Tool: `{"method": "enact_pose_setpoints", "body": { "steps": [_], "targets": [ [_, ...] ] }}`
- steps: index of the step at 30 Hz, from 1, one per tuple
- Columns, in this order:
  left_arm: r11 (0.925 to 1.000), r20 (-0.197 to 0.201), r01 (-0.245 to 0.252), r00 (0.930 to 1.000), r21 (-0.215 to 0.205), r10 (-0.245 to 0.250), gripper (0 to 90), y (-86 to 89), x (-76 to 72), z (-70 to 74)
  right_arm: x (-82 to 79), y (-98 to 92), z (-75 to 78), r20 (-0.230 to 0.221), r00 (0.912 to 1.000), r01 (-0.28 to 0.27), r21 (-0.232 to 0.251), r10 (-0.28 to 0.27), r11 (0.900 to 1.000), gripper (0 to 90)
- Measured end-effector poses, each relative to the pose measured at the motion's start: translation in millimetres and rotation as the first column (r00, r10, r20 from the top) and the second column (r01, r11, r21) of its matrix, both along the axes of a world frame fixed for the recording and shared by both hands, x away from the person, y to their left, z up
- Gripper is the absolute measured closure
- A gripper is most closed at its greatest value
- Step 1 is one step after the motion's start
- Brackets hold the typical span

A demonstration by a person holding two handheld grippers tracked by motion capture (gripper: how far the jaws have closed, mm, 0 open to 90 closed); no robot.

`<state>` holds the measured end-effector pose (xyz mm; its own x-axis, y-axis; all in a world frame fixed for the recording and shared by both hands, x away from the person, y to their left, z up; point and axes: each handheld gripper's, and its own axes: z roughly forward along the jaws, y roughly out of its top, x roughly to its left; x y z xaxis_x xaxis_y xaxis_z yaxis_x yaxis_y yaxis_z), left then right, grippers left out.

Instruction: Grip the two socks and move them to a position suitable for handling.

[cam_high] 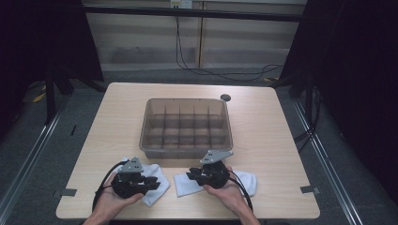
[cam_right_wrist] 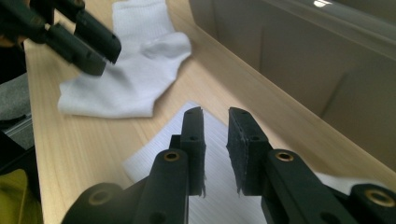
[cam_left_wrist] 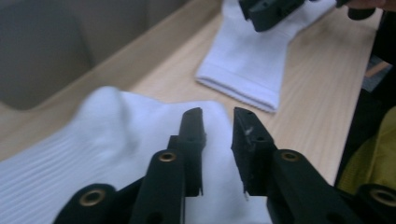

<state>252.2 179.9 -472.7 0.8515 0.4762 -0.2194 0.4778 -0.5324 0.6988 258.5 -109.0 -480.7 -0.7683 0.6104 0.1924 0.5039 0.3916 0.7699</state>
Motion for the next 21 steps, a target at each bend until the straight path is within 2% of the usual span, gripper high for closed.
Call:
{"method": "enact_pose_setpoints", "body": {
  "steps": [2,5,6,7,10,14,17,18,20,21],
  "targets": [
    [0.9993,0.002,0.036,0.9994,0.011,-0.036,70.6,-8.6,-3.1,-2.9,-0.2,-3.1,0.2,0.000,0.9999,0.011,0.003,-0.011,1.000,76.0],
    [0.9979,-0.004,0.053,0.9986,0.037,-0.053,68.1,-14.7,-5.4,-7.8,0.4,-3.1,0.2,0.000,0.9999,0.016,0.009,-0.016,1.000,75.2],
    [0.9969,0.009,0.055,0.9984,0.057,-0.055,68.3,-16.1,-6.5,-9.4,0.4,-2.8,0.0,0.000,0.9999,0.017,0.008,-0.017,1.000,75.0],
    [0.9970,0.012,0.058,0.9982,0.052,-0.059,66.7,-16.9,-6.9,-10.9,0.5,-2.0,-0.6,0.002,0.9999,0.014,0.009,-0.014,1.000,74.7],
    [0.9942,0.010,0.070,0.9974,0.082,-0.071,61.9,-18.2,-8.3,-14.7,0.6,-1.7,-0.7,0.003,0.9999,0.016,0.012,-0.016,1.000,74.2],
    [0.9918,0.041,0.082,0.9954,0.098,-0.086,55.1,-18.8,-12.7,-17.4,0.2,-2.2,-0.5,0.003,0.9998,0.017,0.011,-0.017,1.000,73.6],
    [0.9905,0.079,0.071,0.9936,0.118,-0.081,56.5,-19.9,-16.7,-18.1,0.1,-2.1,-1.2,0.003,0.9998,0.018,0.010,-0.018,1.000,73.3],
    [0.9897,0.104,0.067,0.9914,0.127,-0.080,59.7,-20.3,-17.4,-18.7,0.0,-2.0,-1.2,0.003,0.9999,0.017,0.011,-0.017,1.000,73.4],
    [0.9890,0.114,0.059,0.9907,0.136,-0.074,65.3,-20.0,-17.5,-18.6,-0.1,-1.7,-1.0,0.005,0.9999,0.013,0.013,-0.013,1.000,73.7],
    [0.9856,0.138,0.063,0.9868,0.157,-0.085,70.9,-19.7,-17.4,-18.4,-0.1,-1.6,-1.1,0.005,0.9999,0.013,0.012,-0.013,1.000,73.7]
  ]
}}
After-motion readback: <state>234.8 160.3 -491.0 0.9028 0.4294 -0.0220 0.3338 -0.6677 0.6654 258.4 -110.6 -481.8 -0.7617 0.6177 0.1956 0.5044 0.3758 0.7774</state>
